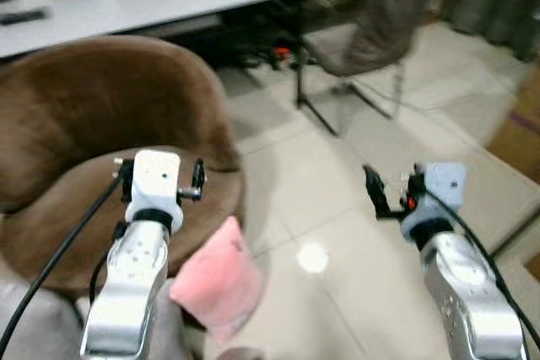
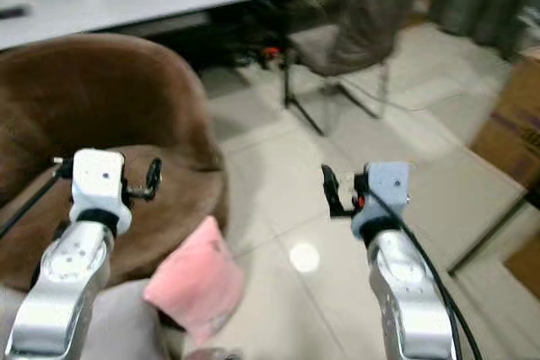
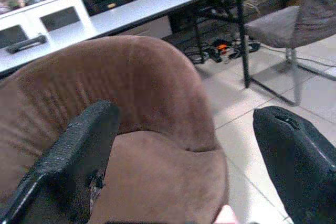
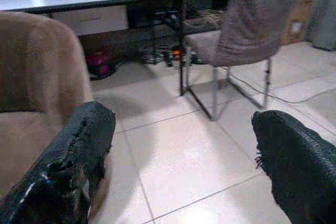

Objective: Move the pillow to the sofa from floor

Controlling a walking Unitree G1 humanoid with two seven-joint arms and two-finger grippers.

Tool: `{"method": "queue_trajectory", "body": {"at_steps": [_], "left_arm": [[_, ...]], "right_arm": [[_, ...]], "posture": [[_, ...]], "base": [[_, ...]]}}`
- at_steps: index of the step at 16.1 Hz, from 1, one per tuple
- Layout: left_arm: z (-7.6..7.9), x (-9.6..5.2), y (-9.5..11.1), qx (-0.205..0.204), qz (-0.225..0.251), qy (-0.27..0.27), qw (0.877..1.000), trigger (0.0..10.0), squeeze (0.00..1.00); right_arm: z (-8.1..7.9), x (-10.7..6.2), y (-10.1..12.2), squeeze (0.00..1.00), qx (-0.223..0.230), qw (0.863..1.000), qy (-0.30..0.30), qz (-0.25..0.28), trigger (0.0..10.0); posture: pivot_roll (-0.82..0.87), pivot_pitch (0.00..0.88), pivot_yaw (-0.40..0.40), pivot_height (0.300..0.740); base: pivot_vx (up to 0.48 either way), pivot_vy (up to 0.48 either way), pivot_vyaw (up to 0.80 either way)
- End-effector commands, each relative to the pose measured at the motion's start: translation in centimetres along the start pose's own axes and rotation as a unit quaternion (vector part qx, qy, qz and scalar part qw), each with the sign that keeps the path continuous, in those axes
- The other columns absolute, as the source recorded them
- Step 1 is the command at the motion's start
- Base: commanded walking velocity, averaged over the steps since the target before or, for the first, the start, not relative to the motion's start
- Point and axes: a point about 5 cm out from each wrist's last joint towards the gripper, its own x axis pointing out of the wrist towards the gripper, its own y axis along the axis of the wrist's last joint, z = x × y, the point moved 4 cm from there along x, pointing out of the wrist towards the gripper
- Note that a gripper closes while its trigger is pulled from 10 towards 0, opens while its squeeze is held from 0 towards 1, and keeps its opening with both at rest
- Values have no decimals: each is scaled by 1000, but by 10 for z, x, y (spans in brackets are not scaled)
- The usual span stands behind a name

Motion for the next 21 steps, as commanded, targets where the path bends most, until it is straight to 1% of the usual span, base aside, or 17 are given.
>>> {"method": "queue_trajectory", "body": {"at_steps": [1, 2, 3, 5, 7, 8, 9, 10, 11, 12, 13, 15, 17, 18, 20, 21], "left_arm": [[-4, -2, 2, -2, 4, -3, 1000, 10000, 0], [-5, -4, 0, -3, 2, -7, 1000, 10000, 0], [-7, -6, -1, 6, 5, -6, 1000, 10000, 0], [-9, -7, -4, -6, 0, -2, 1000, 10000, 0], [-7, -5, -4, -9, 1, -4, 1000, 10000, 0], [-6, -5, -4, -10, 2, -5, 1000, 10000, 0], [-6, -5, -4, -13, 3, -4, 1000, 10000, 0], [-5, -6, -4, -16, 5, -4, 1000, 10000, 0], [-5, -8, -5, -18, 12, -4, 1000, 10000, 0], [-5, -10, -8, -12, 15, -4, 1000, 10000, 0], [-5, -12, -10, -8, 18, -5, 1000, 10000, 0], [-8, -13, -10, -5, 29, 2, 1000, 10000, 0], [-10, -12, -9, -5, 35, 9, 999, 10000, 0], [-10, -12, -5, -4, 46, 6, 999, 10000, 0], [-9, -11, -4, -11, 45, 7, 999, 10000, 0], [-11, -12, -2, -5, 50, 13, 999, 10000, 0]], "right_arm": [[-7, 1, 7, 1000, 0, 1000, 14, 10, 10000], [-8, 1, 9, 1000, 5, 1000, 17, 15, 10000], [-10, 0, 9, 1000, 11, 1000, 21, 16, 10000], [-11, -1, 5, 1000, 13, 1000, 17, 9, 10000], [-8, -1, 4, 1000, -2, 1000, -2, 4, 10000], [-7, 1, 3, 980, -2, 1000, -7, -3, 10000], [-6, 3, 1, 0, 2, 1000, -15, -17, 10000], [-6, 5, 8, 0, 4, 1000, -10, 3, 10000], [-7, 5, 17, 0, -2, 999, 7, 42, 10000], [-4, 5, 15, 0, -5, 999, -4, 41, 10000], [-3, 5, 12, 0, 0, 999, -4, 34, 10000], [-11, 5, 9, 0, 1, 999, 19, 26, 10000], [-15, 5, 9, 0, 20, 999, 23, 29, 10000], [-17, 6, 9, 0, 14, 999, 34, 27, 10000], [-20, 6, 7, 0, 4, 999, 45, 20, 10000], [-19, 7, 9, 0, -37, 998, 40, 30, 10000]], "posture": [[-38, 0, 42, 740], [-29, 0, 36, 740], [-29, 0, 38, 740], [-36, 0, 48, 740], [-41, 0, 49, 740], [-42, 0, 48, 740], [-41, 0, 46, 740], [-39, 0, 39, 740], [-32, 0, 33, 740], [-26, 0, 29, 740], [-22, 0, 25, 740], [-22, 0, 25, 740], [-22, 0, 25, 740], [-15, 0, 12, 740], [-14, 0, 9, 740], [-11, 0, -3, 740]], "base": [[0, 0, 800], [0, 0, 800], [0, 0, 800], [0, 0, 800], [0, -457, 0], [0, -472, 0], [0, -472, 0], [0, -472, 0], [0, -472, 0], [0, -472, 0], [0, -472, 0], [0, -472, 0], [0, -472, 0], [0, -255, 0], [0, 0, 0], [0, 0, 800]]}}
